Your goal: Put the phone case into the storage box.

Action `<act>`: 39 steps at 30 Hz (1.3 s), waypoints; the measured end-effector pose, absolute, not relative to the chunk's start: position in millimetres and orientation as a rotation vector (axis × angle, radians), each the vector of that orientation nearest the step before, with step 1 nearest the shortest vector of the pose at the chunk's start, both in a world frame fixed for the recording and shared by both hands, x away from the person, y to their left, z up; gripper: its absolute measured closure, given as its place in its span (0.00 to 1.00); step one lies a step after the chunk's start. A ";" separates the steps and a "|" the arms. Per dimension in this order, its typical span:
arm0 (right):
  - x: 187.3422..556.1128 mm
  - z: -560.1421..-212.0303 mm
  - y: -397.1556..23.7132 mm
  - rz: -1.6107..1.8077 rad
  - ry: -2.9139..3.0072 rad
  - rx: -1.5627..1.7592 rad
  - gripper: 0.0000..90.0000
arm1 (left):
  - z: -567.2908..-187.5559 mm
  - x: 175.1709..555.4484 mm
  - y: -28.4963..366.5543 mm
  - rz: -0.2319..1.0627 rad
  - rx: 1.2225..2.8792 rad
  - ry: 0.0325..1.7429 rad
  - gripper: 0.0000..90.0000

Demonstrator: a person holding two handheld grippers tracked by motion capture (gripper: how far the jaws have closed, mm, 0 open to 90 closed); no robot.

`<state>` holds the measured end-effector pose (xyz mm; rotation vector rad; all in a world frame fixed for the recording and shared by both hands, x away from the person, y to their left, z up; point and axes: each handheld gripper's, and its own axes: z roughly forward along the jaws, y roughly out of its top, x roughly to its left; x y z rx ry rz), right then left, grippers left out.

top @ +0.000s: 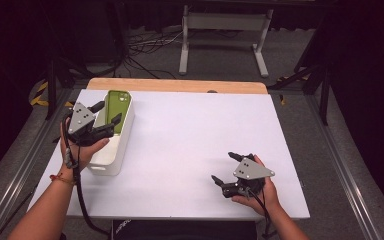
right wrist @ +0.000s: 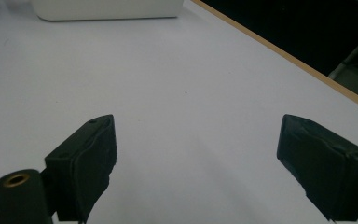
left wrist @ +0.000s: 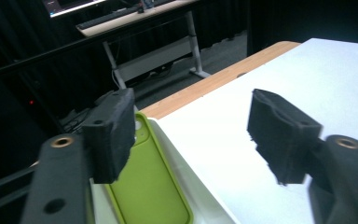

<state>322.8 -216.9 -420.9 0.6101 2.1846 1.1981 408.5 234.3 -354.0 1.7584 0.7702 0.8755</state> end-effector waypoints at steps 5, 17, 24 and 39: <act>322.6 -420.5 -217.1 1.201 2.176 0.612 0.14 | -355.9 406.1 233.1 0.872 1.762 0.755 0.25; 322.3 -417.4 -219.4 1.211 2.148 0.618 0.13 | -358.1 396.9 232.3 0.846 1.739 0.723 0.08; 321.4 -415.3 -220.5 1.222 2.126 0.616 0.13 | -358.2 387.2 230.1 0.812 1.714 0.664 0.05; 319.3 -412.9 -220.6 1.224 2.110 0.611 0.13 | -366.2 375.0 224.5 0.781 1.720 0.604 0.03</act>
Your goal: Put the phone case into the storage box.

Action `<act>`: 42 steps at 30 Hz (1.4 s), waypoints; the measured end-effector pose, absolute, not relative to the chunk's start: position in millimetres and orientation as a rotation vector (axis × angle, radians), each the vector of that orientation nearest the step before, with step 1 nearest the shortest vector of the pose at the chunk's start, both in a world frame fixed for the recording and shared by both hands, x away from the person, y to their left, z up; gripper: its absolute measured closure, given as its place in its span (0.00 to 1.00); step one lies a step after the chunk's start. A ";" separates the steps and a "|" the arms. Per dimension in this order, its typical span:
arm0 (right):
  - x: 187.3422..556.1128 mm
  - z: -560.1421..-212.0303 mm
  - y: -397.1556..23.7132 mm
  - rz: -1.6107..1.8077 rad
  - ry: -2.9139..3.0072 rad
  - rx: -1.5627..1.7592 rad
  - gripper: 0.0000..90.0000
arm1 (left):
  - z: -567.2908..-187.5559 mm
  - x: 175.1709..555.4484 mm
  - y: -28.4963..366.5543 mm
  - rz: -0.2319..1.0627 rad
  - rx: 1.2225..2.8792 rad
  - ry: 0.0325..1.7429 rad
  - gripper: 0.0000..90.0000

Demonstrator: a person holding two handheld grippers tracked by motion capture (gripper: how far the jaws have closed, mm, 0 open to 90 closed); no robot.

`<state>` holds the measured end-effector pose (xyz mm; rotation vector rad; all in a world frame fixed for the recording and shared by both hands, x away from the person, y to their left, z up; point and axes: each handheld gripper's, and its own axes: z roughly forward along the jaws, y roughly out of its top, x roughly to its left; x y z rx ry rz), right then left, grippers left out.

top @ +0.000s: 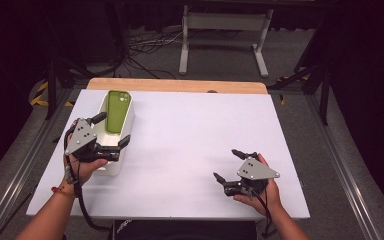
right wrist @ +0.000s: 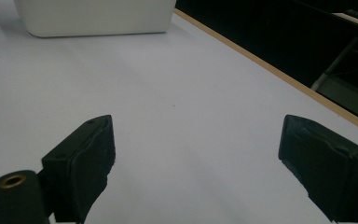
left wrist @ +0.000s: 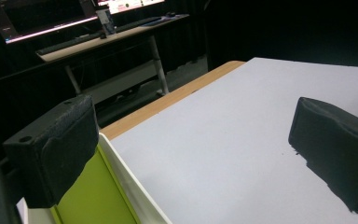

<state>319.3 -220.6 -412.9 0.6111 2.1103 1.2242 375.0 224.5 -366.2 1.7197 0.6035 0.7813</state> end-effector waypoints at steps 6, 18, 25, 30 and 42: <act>318.7 -412.5 -220.7 1.224 2.106 0.610 0.13 | -370.0 369.2 223.3 0.778 1.720 0.588 0.03; 317.7 -412.1 -220.5 1.227 2.103 0.605 0.13 | -379.4 356.0 211.4 0.759 1.726 0.543 0.03; 317.0 -411.8 -220.5 1.230 2.099 0.604 0.13 | -386.3 348.4 202.9 0.733 1.749 0.516 0.03; 316.3 -411.5 -220.0 1.231 2.095 0.598 0.13 | -389.7 343.2 198.3 0.721 1.758 0.494 0.03; 315.0 -414.0 -217.4 1.227 2.111 0.588 0.13 | -404.3 329.1 183.9 0.675 1.796 0.461 0.04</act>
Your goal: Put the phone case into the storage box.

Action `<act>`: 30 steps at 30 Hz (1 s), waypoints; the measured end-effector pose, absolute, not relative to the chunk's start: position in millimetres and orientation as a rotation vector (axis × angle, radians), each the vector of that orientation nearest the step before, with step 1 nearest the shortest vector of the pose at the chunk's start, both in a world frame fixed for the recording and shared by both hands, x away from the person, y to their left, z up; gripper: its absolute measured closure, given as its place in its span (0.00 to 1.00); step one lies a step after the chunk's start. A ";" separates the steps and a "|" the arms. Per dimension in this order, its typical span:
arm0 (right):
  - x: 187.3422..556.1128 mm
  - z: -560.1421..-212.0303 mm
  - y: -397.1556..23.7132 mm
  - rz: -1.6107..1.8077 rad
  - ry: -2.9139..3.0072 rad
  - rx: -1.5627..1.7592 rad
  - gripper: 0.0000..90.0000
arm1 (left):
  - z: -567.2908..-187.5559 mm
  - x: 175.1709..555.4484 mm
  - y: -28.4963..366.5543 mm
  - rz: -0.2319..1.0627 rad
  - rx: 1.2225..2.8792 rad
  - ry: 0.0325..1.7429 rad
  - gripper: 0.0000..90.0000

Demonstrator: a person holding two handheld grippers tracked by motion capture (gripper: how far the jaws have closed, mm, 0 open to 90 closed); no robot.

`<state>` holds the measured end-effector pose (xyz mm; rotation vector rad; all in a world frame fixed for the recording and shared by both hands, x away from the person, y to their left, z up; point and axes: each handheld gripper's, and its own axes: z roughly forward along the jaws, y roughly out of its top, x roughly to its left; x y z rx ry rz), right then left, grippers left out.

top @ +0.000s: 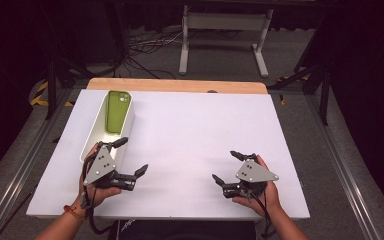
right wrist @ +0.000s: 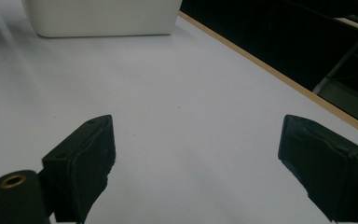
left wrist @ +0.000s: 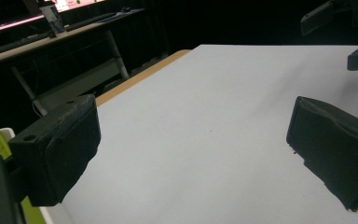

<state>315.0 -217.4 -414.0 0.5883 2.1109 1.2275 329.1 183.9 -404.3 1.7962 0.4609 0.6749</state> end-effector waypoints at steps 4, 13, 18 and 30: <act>314.9 -414.9 -217.8 1.227 2.111 0.587 0.13 | -412.0 327.3 180.2 0.651 1.822 0.457 0.04; 312.9 -416.9 -215.1 1.227 2.124 0.571 0.13 | -423.8 323.2 177.4 0.637 1.845 0.469 0.04; 312.5 -418.2 -214.3 1.227 2.131 0.565 0.13 | -428.9 323.0 175.9 0.617 1.851 0.475 0.04; 308.0 -415.4 -215.7 1.221 2.111 0.557 0.13 | -432.4 322.6 177.5 0.600 1.841 0.475 0.04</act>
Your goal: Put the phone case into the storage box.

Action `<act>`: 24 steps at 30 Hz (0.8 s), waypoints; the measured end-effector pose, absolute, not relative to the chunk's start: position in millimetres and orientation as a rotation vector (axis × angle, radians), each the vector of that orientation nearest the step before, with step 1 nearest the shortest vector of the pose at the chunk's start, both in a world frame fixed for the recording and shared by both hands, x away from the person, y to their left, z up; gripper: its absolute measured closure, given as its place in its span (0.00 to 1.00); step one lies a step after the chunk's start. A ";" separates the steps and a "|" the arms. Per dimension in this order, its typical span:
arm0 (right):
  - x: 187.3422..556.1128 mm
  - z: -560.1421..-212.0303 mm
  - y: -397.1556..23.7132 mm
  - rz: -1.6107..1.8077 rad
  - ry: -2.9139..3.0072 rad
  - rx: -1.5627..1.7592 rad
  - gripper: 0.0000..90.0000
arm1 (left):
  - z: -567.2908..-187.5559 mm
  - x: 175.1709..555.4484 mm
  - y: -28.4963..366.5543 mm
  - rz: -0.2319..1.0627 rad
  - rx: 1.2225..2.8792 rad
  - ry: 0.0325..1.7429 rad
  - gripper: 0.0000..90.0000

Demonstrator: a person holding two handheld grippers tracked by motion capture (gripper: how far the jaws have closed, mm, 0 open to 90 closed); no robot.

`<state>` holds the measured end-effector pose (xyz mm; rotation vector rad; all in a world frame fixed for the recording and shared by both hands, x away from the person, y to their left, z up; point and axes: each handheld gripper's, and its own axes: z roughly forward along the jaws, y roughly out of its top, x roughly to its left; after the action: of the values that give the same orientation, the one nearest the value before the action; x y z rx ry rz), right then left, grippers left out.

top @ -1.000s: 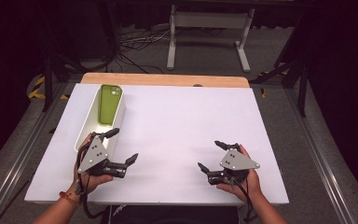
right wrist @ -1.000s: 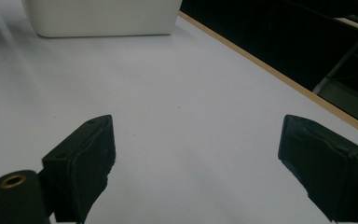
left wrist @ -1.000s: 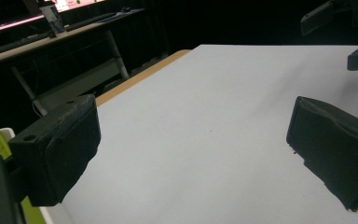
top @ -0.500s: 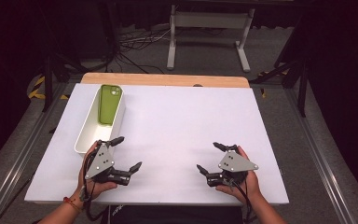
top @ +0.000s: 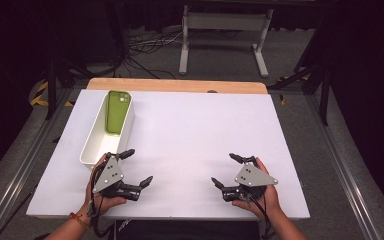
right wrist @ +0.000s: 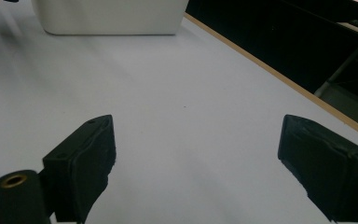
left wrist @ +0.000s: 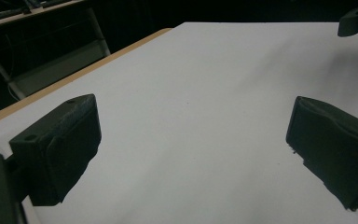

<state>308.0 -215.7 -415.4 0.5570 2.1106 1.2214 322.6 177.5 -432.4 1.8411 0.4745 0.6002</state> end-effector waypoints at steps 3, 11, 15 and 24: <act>308.5 -414.7 -217.2 1.226 2.105 0.561 0.13 | -431.9 322.7 177.8 0.603 1.844 0.470 0.05; 308.5 -415.3 -218.3 1.218 2.107 0.559 0.14 | -432.0 323.0 175.8 0.606 1.857 0.463 0.05; 308.8 -415.3 -218.8 1.219 2.108 0.560 0.14 | -432.4 322.9 174.9 0.610 1.860 0.459 0.05; 309.8 -415.4 -219.7 1.218 2.106 0.571 0.14 | -434.4 323.9 172.2 0.598 1.874 0.460 0.05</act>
<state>309.8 -219.7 -415.4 0.5706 2.1064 1.2178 323.9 172.2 -434.4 1.8741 0.4604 0.5981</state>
